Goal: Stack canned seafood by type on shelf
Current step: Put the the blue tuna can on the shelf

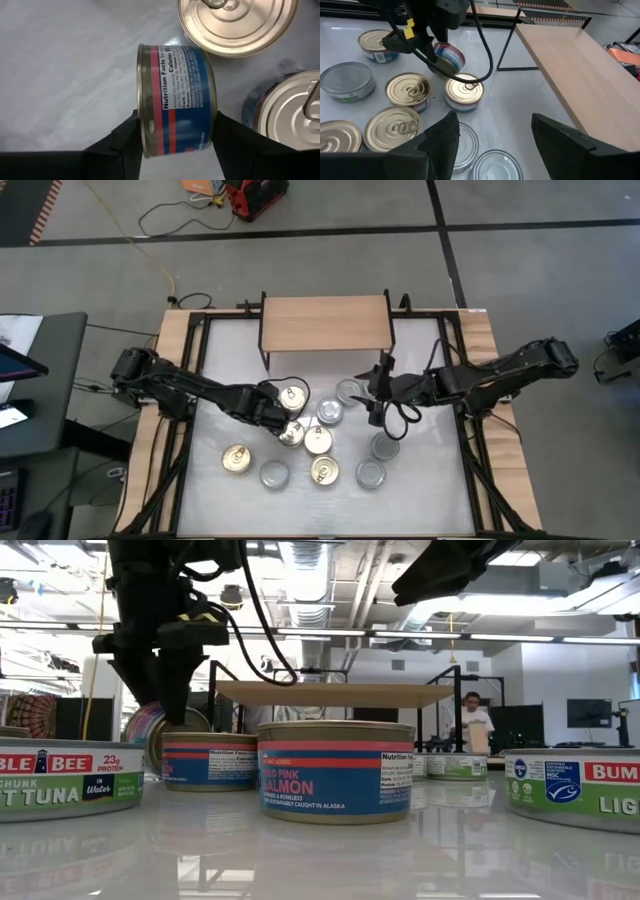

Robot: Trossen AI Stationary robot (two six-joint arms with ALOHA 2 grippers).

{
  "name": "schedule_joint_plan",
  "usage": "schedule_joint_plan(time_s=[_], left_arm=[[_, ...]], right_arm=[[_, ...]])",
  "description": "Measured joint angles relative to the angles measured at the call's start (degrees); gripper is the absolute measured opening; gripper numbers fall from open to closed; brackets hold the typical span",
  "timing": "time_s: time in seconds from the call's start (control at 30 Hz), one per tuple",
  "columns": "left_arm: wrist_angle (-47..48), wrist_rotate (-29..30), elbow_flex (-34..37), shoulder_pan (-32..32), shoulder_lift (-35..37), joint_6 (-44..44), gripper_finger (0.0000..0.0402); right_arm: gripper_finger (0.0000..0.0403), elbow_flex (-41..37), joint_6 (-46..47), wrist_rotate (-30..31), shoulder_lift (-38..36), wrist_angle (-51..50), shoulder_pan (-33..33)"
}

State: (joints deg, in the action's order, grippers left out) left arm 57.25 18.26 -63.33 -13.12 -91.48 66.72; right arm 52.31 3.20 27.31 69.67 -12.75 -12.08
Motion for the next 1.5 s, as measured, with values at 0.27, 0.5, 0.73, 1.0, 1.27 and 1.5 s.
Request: schedule_joint_plan(time_s=[0.27, 0.5, 0.73, 1.0, 1.27, 1.5], left_arm=[[0.94, 1.06, -0.3, -1.34, 5.05, -2.49, 0.019], [0.98, 11.38, -6.36, -4.07, 11.43, -14.48, 0.019], [-1.13, 34.62, -14.18, -4.65, 11.72, -46.16, 0.019], [-13.72, 39.46, -12.82, 3.82, 10.96, -83.8, 0.019], [-18.88, 32.48, -11.03, 13.49, 8.21, -95.2, 0.019], [-24.64, 35.19, -9.07, 18.63, 3.54, -104.46, 0.019]], right_arm=[[0.0274, 0.0, 0.24, 0.05, 0.02, -0.11, -0.1], [0.0274, 0.0, 0.0, 0.04, 0.0, -0.31, -0.28], [0.0274, 0.01, 1.75, 0.13, -0.02, 0.11, 0.63], [0.0274, -0.03, 4.66, 5.98, -0.04, -0.62, -0.83], [0.0274, -0.18, 6.91, 19.11, -0.96, -6.94, -4.87], [0.0274, -0.15, 9.0, 19.23, -1.46, -6.75, -4.79]])
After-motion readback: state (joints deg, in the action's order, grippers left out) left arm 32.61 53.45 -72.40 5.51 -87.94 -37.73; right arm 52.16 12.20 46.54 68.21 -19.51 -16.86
